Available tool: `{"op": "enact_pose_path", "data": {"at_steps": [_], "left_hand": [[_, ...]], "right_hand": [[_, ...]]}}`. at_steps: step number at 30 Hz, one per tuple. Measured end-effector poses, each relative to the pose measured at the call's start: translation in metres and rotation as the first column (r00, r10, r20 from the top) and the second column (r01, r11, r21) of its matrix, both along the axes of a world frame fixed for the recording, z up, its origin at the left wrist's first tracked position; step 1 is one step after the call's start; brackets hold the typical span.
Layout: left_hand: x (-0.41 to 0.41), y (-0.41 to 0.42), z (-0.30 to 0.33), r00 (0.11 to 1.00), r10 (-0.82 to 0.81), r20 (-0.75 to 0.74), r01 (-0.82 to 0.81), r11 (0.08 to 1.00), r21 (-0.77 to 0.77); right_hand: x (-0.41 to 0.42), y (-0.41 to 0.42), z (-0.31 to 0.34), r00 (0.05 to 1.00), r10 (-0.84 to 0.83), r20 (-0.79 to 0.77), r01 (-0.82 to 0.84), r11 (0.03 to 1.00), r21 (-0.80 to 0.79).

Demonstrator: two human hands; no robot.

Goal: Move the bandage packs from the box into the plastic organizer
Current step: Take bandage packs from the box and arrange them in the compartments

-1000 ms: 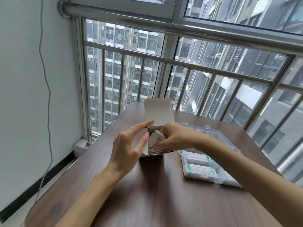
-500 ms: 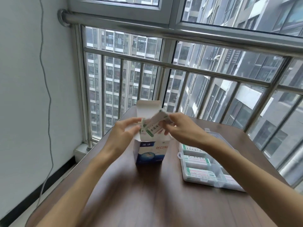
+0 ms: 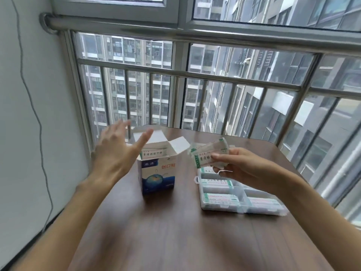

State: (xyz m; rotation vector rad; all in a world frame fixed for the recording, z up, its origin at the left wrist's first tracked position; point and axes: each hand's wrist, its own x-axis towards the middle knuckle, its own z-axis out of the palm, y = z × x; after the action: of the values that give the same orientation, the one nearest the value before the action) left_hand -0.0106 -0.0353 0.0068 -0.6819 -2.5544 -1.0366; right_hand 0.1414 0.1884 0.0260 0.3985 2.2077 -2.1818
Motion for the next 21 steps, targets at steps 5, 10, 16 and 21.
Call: {"op": "enact_pose_path", "data": {"at_steps": [5, 10, 16, 21], "left_hand": [[0.050, 0.055, 0.023, 0.934, -0.312, -0.172, 0.339, 0.926, 0.166], [0.087, 0.120, 0.014, 0.509, -0.659, 0.554, 0.680, 0.702, 0.211], [0.105, 0.154, -0.014, 0.310, -0.755, 0.578, 0.581, 0.632, 0.514], [0.113, 0.166, -0.029, 0.417, -0.769, 0.484, 0.514, 0.639, 0.572]], "right_hand": [[0.029, 0.025, 0.003, 0.999, 0.032, 0.031, -0.033, 0.998, 0.049], [0.050, 0.042, 0.006, 1.000, 0.007, 0.024, -0.011, 0.982, 0.190], [0.068, 0.057, -0.020, 0.932, -0.336, -0.138, 0.362, 0.827, 0.429], [0.085, 0.065, -0.039, 0.816, -0.494, -0.300, 0.565, 0.790, 0.236]]}}
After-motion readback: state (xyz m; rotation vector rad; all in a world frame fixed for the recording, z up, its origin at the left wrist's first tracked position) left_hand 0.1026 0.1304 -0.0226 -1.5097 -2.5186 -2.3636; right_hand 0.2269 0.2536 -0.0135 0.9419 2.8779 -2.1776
